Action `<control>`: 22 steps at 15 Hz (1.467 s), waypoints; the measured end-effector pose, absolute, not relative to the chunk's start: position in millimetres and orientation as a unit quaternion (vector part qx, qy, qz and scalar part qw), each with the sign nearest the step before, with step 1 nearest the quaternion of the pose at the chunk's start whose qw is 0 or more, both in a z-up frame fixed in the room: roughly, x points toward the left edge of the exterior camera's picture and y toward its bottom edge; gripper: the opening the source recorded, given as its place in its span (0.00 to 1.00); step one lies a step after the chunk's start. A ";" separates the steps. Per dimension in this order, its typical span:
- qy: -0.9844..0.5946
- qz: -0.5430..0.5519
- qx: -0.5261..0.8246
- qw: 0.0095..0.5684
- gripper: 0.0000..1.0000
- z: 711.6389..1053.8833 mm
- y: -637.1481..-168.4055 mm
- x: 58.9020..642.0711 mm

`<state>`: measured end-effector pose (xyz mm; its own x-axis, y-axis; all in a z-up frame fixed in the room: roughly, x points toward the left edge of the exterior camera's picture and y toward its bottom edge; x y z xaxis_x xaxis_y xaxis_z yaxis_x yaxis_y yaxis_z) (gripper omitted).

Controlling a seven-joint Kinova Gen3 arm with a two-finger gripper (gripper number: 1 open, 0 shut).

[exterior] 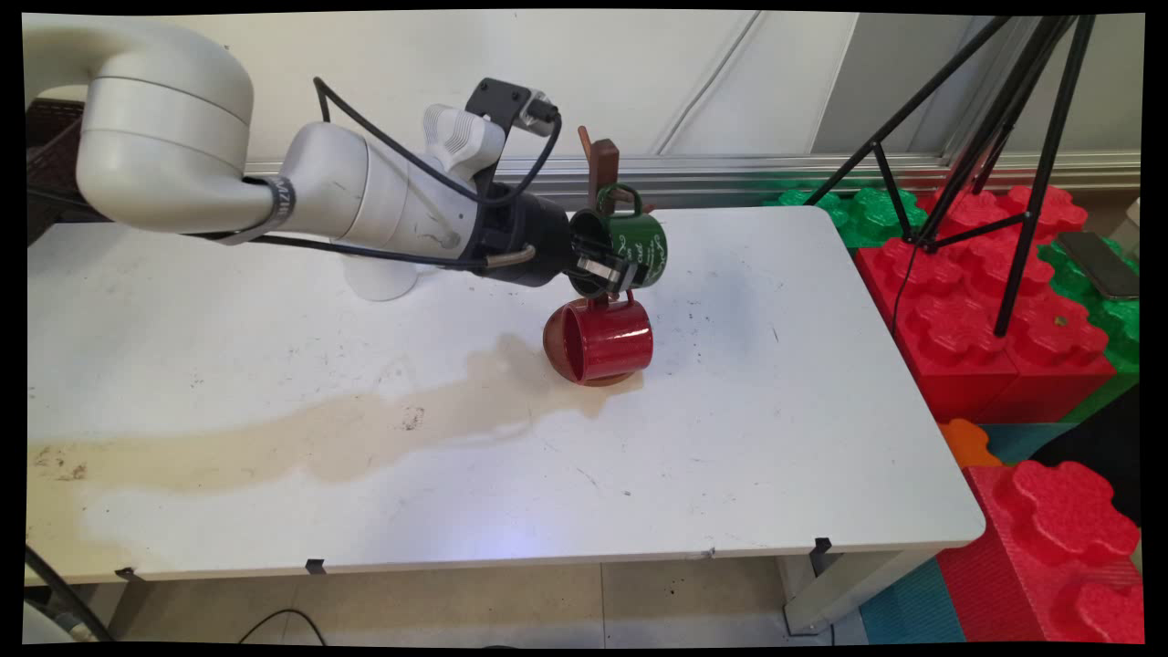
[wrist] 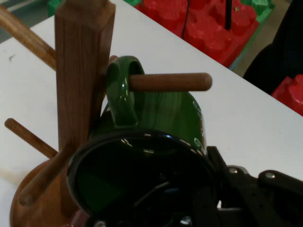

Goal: Place the picked object on the table

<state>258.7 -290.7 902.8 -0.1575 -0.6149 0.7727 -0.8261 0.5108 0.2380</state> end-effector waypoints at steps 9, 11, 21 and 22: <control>-0.754 0.112 0.473 0.442 0.00 908.8 -275.2 257.3; -0.753 0.110 0.470 0.447 0.00 912.4 -271.1 255.7; -0.755 0.106 0.451 0.463 0.00 930.4 -253.3 252.3; -0.756 0.105 0.449 0.464 0.00 932.9 -249.9 252.8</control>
